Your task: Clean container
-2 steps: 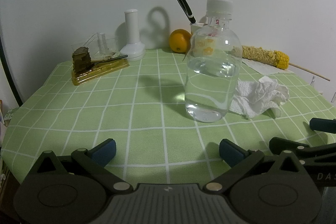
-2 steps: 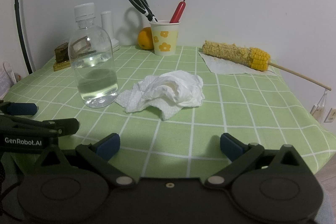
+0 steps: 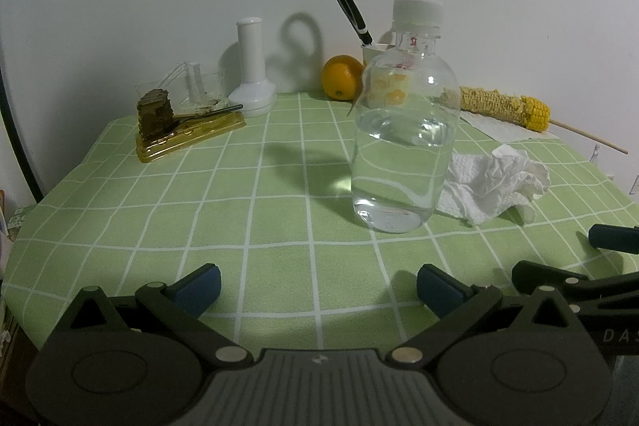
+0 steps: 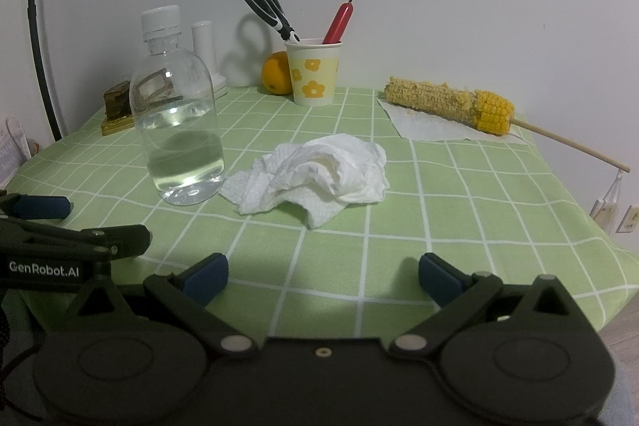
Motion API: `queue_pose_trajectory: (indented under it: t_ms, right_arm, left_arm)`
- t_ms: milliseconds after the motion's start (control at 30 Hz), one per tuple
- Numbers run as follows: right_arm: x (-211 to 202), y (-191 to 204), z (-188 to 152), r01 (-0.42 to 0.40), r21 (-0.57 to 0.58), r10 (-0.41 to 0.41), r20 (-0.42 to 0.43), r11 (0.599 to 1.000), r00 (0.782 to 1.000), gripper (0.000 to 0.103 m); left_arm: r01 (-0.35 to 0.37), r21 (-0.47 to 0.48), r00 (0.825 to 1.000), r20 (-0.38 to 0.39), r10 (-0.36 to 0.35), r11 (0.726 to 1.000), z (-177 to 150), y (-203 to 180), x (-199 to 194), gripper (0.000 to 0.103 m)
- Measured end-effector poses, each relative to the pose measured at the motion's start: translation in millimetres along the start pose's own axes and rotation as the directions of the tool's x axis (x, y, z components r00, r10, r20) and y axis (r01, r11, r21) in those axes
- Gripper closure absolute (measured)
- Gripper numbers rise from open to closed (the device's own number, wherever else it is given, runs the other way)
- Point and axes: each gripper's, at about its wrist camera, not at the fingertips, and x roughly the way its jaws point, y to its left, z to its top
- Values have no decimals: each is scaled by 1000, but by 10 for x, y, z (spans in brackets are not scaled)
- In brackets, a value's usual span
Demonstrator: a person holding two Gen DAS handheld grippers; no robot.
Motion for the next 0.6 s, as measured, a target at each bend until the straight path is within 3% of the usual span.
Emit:
queue_pose_trajectory:
  t_ms: [600]
  right_arm:
    - [2,4,6,0,0,0,0,1000,1000,0]
  left_arm:
    - [-1,0,1000,0,1,1000,-10,4,6,0]
